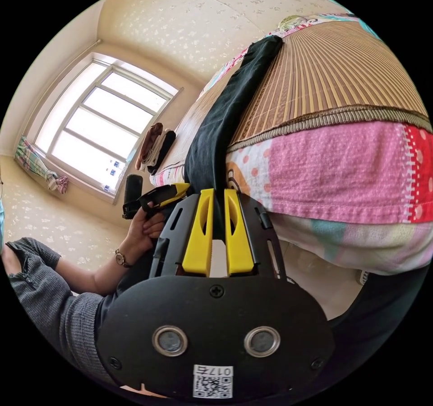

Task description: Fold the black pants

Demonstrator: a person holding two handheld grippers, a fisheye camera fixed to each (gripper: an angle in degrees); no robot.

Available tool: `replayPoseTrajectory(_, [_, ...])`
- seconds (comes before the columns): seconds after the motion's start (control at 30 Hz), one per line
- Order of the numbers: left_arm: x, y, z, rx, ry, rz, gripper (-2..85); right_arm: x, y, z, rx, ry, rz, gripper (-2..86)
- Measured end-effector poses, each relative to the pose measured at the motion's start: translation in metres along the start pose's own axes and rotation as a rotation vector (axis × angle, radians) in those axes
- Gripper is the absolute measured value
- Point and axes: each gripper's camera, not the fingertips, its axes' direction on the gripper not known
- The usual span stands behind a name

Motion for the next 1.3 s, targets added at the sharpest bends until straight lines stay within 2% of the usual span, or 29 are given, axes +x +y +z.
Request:
replayPoseTrajectory(0.43, [0.020, -0.023, 0.020, -0.039, -0.079, 0.046, 4.7, -0.018, -0.029, 0.015, -0.073, 0.056, -0.030, 2.6])
replayPoseTrajectory(0.5, [0.031, -0.027, 0.030, -0.111, -0.134, 0.089, 4.7, -0.025, -0.038, 0.015, -0.132, 0.088, -0.001, 2.6])
replayPoseTrajectory(0.57, [0.047, -0.031, 0.057, -0.296, -0.230, 0.150, 4.2, -0.033, -0.043, 0.013, -0.164, 0.116, 0.002, 2.5])
replayPoseTrajectory(0.63, [0.060, -0.031, 0.071, -0.389, -0.282, 0.207, 3.7, -0.040, -0.049, 0.013, -0.209, 0.144, -0.002, 2.5])
replayPoseTrajectory(0.77, [0.083, -0.034, 0.074, -0.441, -0.268, 0.304, 3.6, -0.054, -0.060, 0.003, -0.275, 0.147, -0.028, 2.5])
replayPoseTrajectory(0.97, [0.073, -0.046, 0.049, -0.362, -0.083, 0.272, 5.1, -0.053, -0.058, -0.020, -0.253, 0.180, -0.018, 2.6])
replayPoseTrajectory(1.13, [0.049, -0.060, 0.032, -0.260, 0.036, 0.228, 5.0, -0.047, -0.050, -0.008, -0.377, 0.174, -0.003, 2.8])
replayPoseTrajectory(1.3, [0.034, -0.078, 0.032, -0.230, -0.001, 0.210, 6.5, -0.059, -0.040, -0.002, -0.489, 0.247, -0.067, 3.4])
